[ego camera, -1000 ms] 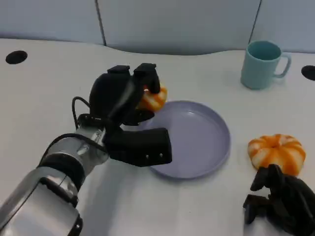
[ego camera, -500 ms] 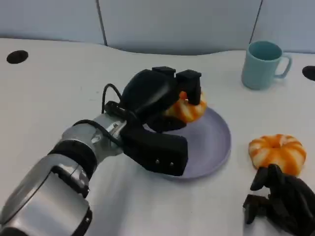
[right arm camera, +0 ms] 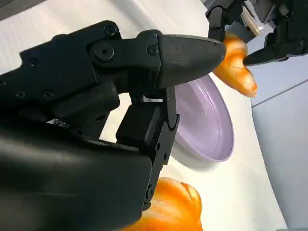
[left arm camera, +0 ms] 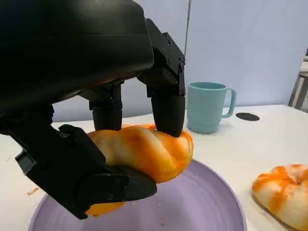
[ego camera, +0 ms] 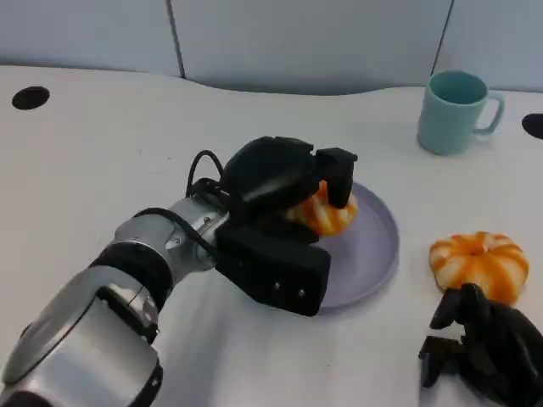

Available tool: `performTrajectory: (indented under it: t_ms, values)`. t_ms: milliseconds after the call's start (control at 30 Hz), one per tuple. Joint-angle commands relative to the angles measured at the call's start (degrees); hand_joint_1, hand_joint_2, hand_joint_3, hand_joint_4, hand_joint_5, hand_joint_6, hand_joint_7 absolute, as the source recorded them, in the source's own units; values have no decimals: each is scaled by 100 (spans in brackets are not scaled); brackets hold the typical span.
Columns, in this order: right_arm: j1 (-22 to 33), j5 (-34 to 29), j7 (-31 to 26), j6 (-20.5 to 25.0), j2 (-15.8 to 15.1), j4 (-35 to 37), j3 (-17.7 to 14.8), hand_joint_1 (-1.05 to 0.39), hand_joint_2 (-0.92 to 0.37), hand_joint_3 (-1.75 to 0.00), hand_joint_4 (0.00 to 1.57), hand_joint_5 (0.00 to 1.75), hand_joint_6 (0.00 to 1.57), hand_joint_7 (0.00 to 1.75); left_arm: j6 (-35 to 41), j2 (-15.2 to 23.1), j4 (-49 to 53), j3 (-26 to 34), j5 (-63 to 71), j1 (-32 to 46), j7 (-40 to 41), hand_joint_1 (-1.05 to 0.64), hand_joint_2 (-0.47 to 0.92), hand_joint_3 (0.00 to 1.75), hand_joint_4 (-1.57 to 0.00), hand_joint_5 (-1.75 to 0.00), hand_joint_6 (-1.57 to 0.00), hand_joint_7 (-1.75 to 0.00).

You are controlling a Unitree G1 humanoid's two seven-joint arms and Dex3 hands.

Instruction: Grasp the bread from the table and place it into the plate.

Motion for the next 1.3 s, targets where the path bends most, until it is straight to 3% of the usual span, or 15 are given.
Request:
performTrajectory:
  t_ms: [33, 100, 133, 200, 233, 300, 400, 433, 500, 600, 667, 833, 1033, 1300]
  values:
    - [101, -18, -7, 89, -21, 101, 2, -44, -92, -49, 131, 119, 120, 107, 25, 36, 13, -36, 43, -196, -83, -26, 62, 97, -89, -175, -72, -175]
    - [101, -18, -6, 88, -21, 101, 2, -44, -92, -50, 130, 119, 120, 107, 25, 36, 13, -36, 42, -196, -83, -26, 62, 97, -89, -175, -72, -175]
    - [109, -11, -31, 122, -12, 77, 2, -44, -92, -49, 130, 119, 120, 107, 3, 35, 54, 99, -147, -166, -485, -27, 62, 92, -83, -164, -68, -161]
    - [120, -59, -96, 117, -2, 63, 21, -45, -92, -48, 130, 119, 119, 108, -1, 34, 108, 291, -428, -103, -1159, -29, 69, 58, -63, -110, -65, -68]
    - [122, -64, -127, 128, 5, 56, 20, -45, -92, -48, 130, 119, 119, 108, 7, 36, 107, 343, -498, -86, -1355, -30, 72, 50, -56, -104, -64, -46]
    - [123, -56, -155, 141, 11, 51, 18, -45, -92, -47, 130, 119, 118, 108, 23, 41, 75, 385, -530, -74, -1492, -30, 74, 43, -49, -100, -63, -26]
    - [124, -49, -166, 143, 7, 47, 25, -45, -92, -46, 131, 118, 118, 109, 31, 45, 48, 417, -557, -66, -1573, -31, 75, 41, -48, -99, -64, -20]
    - [144, -28, -124, 121, 6, 44, 25, -45, -92, -46, 131, 118, 118, 109, 114, 55, 48, 352, -503, -117, -1692, -34, 75, 40, -39, -94, -57, -17]
    - [179, 20, -80, 125, 12, 18, 15, -45, -92, -46, 130, 118, 118, 109, 243, 84, 49, 249, -415, -181, -1891, -48, 87, 19, -16, -61, -34, -6]
    - [169, 23, -28, 105, -7, 35, 19, -45, -92, -45, 129, 118, 118, 109, 353, 111, 36, 175, -365, -217, -2069, -58, 92, 17, -4, -48, -25, -1]
    - [162, 3, -63, 139, -8, 9, 23, -45, -92, -46, 129, 118, 119, 109, 403, 116, 32, 178, -368, -215, -2144, -59, 92, 17, -2, -47, -23, -1]
    - [149, -34, -84, 141, -11, -9, 32, -43, -92, -51, 130, 121, 116, 112, 415, 175, 15, 221, -411, -168, -2274, -72, 92, 22, 0, -25, -11, 0]
    - [166, -44, -103, 154, -2, -16, 44, -44, -92, -47, 128, 120, 117, 111, 77, 353, -55, 646, -916, 137, -2613, -82, 92, 24, 0, -22, -11, -2]
    - [94, -32, -7, 24, 0, 136, 22, -44, -92, -47, 128, 120, 118, 110, -725, 409, -359, 2248, -2880, 1097, -3701, -73, 92, 25, -3, -32, -17, -4]
